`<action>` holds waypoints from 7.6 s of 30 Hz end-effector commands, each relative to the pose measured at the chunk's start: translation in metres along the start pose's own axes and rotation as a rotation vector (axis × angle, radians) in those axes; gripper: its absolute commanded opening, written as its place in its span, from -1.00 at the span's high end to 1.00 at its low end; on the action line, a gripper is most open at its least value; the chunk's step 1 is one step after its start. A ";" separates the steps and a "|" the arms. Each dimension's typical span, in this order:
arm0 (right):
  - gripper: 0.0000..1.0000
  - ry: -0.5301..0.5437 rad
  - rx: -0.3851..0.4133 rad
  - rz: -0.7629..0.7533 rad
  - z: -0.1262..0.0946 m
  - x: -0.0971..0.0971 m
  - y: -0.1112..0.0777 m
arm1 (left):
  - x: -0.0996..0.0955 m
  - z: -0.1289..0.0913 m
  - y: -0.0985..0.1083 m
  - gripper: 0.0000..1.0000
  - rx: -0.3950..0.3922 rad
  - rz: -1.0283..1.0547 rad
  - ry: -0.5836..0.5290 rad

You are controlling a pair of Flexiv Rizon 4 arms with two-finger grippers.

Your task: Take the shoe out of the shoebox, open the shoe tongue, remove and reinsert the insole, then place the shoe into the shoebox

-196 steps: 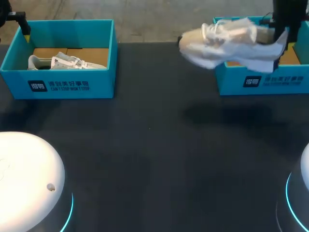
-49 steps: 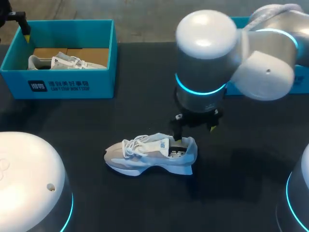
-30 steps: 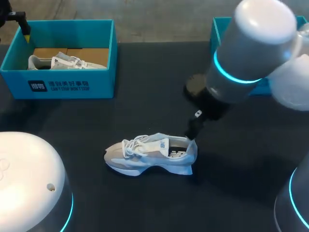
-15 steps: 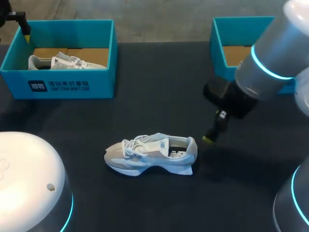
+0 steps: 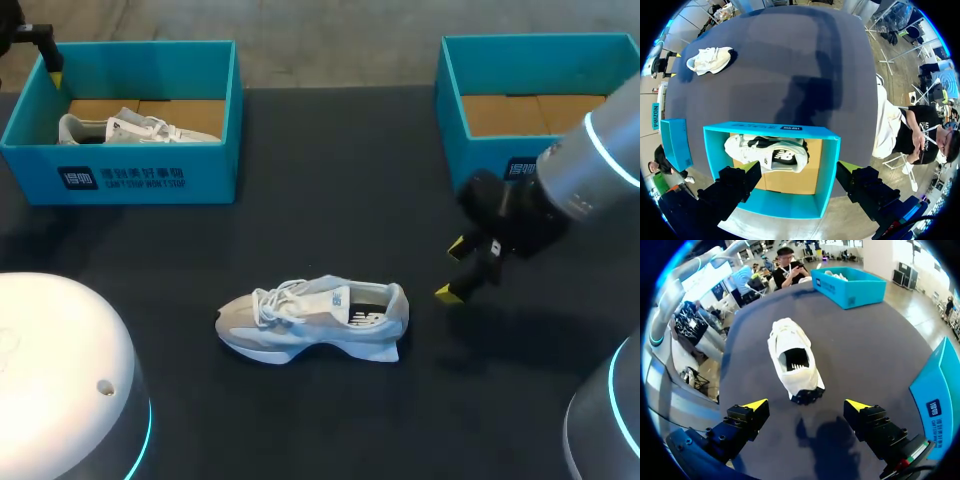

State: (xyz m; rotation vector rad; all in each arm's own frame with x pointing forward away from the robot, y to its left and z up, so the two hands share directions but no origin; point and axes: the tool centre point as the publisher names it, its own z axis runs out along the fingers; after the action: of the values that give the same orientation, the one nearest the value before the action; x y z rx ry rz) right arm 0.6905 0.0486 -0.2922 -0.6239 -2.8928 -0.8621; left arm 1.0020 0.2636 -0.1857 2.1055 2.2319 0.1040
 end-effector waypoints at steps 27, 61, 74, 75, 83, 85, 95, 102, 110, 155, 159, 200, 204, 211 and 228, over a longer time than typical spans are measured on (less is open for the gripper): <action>-1.00 -0.009 -0.331 -0.187 0.067 -0.004 -0.043 | 0.000 -0.001 -0.001 -1.00 -0.002 0.000 0.003; -1.00 0.015 -0.550 -0.182 0.097 -0.025 -0.072 | 0.000 -0.001 -0.001 -1.00 -0.002 0.000 0.003; -1.00 0.046 -0.580 -0.176 0.116 -0.016 -0.046 | 0.000 -0.001 -0.001 -1.00 -0.002 0.000 0.003; -1.00 0.050 -0.585 -0.177 0.116 -0.015 -0.044 | 0.000 -0.001 -0.001 -1.00 -0.002 0.000 0.003; -1.00 0.062 -0.606 -0.181 0.123 -0.011 -0.032 | 0.000 -0.001 -0.001 -1.00 -0.002 0.000 0.003; -1.00 0.068 -0.605 -0.175 0.124 -0.010 -0.030 | 0.000 -0.001 -0.001 -1.00 -0.002 0.000 0.003; -1.00 0.084 -0.621 -0.161 0.136 -0.003 -0.017 | 0.000 -0.001 -0.001 -1.00 -0.002 0.000 0.003; -1.00 0.097 -0.636 -0.177 0.142 0.003 -0.008 | 0.000 -0.001 -0.001 -1.00 -0.002 0.000 0.003; -1.00 0.104 -0.640 -0.186 0.147 0.007 -0.001 | 0.000 -0.001 -0.001 -1.00 -0.002 0.000 0.003; 0.46 0.130 -0.692 -0.303 0.166 0.014 0.024 | 0.000 -0.001 -0.001 -1.00 -0.002 0.000 0.003; 1.00 0.128 -0.699 -0.304 0.167 0.014 0.024 | 0.000 -0.001 -0.001 -1.00 -0.002 0.000 0.003; 1.00 0.137 -0.704 -0.317 0.167 0.016 0.023 | -0.137 -0.016 -0.107 -1.00 0.236 -0.937 0.084; 1.00 0.137 -0.704 -0.317 0.167 0.016 0.023 | -0.137 -0.016 -0.107 -1.00 0.236 -0.937 0.084; 1.00 0.137 -0.704 -0.317 0.167 0.016 0.023 | -0.137 -0.016 -0.107 -1.00 0.236 -0.937 0.084; 1.00 0.137 -0.704 -0.317 0.167 0.016 0.023 | -0.188 -0.006 -0.203 -1.00 0.102 -1.986 0.171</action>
State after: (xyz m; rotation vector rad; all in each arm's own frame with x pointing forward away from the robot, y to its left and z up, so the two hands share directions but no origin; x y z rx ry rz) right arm 0.6961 0.1601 -0.4178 -0.1046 -2.5471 -1.9111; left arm 0.8209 0.0701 -0.1929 0.2534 3.3010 -0.1692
